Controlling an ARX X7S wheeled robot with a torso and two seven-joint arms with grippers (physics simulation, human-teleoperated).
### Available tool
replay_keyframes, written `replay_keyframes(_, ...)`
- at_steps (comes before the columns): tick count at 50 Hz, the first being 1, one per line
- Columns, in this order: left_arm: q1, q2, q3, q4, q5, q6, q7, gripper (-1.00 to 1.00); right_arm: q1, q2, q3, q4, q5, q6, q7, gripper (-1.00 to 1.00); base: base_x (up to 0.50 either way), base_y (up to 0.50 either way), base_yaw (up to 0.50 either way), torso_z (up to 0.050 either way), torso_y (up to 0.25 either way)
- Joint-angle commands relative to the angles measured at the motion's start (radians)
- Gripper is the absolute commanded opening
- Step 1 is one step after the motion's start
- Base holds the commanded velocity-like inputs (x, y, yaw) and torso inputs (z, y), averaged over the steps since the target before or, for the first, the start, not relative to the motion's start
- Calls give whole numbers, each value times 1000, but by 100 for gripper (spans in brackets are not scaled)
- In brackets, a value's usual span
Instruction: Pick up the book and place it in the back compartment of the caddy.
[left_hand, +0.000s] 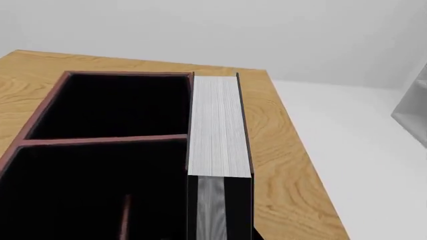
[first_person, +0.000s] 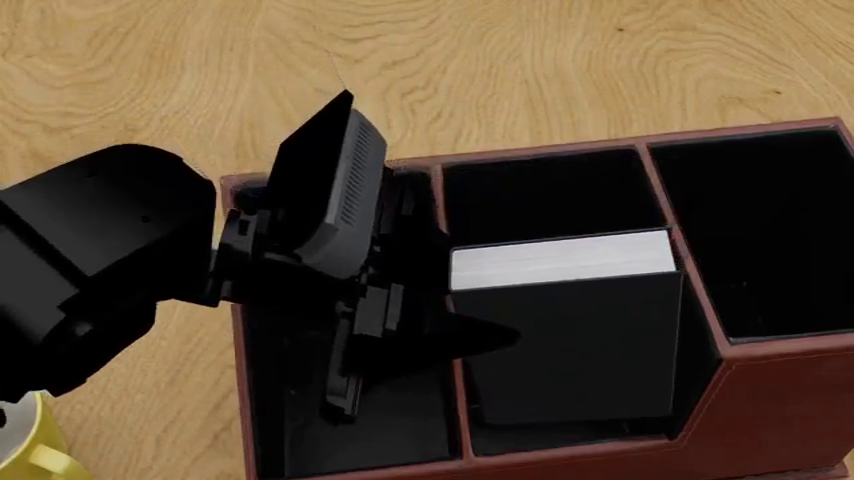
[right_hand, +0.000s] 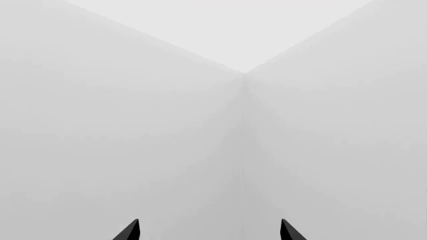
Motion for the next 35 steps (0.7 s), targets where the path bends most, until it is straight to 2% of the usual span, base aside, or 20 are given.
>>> replay_keyframes(1, 9, 18, -28, -10, -38, 11, -3, -100, -4, -16, 4, 0, -4, -5, -13, 100, 0, 0, 0, 0, 0)
replay_keyframes(35, 31, 64, 1, -157, 8, 110, 22, -100, -7, -35, -3, 1, -20, -8, -25, 100, 0, 0, 0, 0, 1)
